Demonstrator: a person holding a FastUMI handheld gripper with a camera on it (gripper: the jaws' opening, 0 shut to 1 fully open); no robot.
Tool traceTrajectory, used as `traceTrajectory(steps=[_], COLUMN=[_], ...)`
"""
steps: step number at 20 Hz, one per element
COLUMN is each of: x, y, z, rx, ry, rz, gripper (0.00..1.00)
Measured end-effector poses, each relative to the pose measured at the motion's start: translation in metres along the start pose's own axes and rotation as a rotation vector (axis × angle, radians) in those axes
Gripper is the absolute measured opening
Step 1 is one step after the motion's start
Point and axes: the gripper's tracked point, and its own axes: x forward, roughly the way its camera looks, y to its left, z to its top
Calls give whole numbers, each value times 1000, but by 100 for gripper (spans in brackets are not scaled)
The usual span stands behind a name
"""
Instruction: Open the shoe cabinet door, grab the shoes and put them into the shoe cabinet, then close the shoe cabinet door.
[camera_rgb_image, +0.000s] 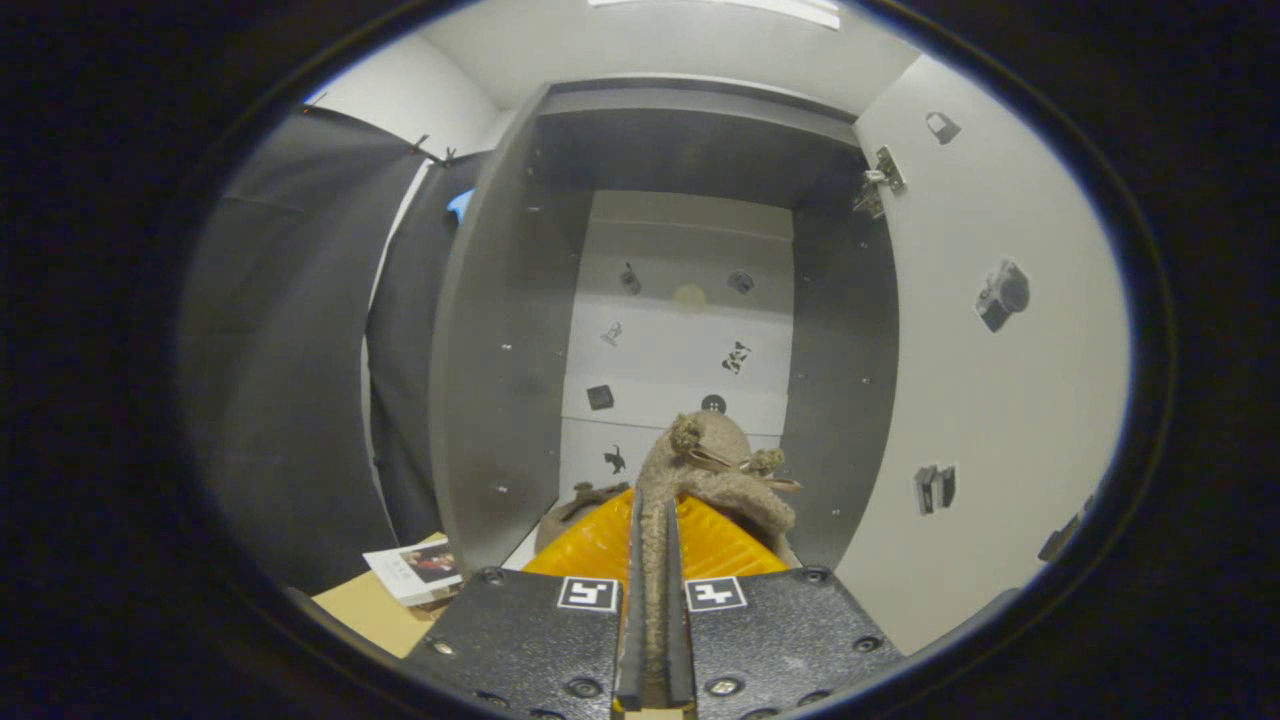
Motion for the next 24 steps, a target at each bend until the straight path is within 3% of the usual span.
traceTrajectory(steps=[6, 12, 17, 20, 22, 24], x=[83, 145, 177, 189, 194, 199], y=[-19, -46, -65, -52, -49, -48], z=[-12, -62, -114, -128, -136, -136], rx=[-165, -303, -263, -117, -14, 13], ry=[31, 135, 223, 217, 241, 227], rz=[-36, -78, -87, -16, -17, -46], gripper=[12, 13, 13, 14, 16, 18])
